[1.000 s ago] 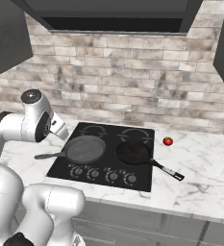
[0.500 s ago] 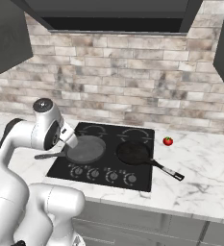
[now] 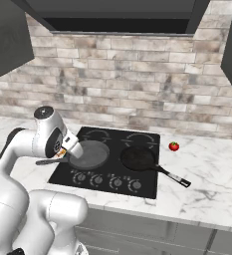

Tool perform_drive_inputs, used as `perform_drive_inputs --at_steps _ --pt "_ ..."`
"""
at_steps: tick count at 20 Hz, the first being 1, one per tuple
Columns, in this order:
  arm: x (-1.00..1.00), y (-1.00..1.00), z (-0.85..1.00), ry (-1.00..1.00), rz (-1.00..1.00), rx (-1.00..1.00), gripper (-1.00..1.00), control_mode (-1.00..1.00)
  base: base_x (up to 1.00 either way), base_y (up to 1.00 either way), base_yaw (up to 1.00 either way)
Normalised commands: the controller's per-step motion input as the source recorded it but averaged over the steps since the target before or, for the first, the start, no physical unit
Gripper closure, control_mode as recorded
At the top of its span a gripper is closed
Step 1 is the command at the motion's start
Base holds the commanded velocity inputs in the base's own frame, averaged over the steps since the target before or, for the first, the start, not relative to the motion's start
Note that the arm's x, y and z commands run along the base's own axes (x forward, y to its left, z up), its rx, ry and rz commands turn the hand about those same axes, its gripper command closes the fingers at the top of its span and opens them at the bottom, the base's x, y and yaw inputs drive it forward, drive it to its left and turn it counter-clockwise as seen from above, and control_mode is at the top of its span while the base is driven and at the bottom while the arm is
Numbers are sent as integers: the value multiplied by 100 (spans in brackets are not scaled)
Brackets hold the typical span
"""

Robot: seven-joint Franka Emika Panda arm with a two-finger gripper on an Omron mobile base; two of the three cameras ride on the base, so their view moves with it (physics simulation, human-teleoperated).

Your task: Place both pans onto different burners. Then place the tomato and the shrimp on different pans.

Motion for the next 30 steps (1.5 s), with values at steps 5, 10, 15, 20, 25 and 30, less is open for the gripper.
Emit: perform_drive_inputs --at_steps 5,10,15,20,25,30 --pt "5 -21 -7 5 0 -5 100 -100 0 0 0" --pt "16 -14 -9 0 0 0 100 -100 0 0 0" --pt "26 0 -27 0 0 0 100 -100 0 0 0" --pt "29 0 -20 0 0 0 100 -100 0 0 0" --pt "23 0 -9 0 0 0 100 -100 0 0 0" --pt "14 2 -20 0 0 0 100 -100 0 0 0"
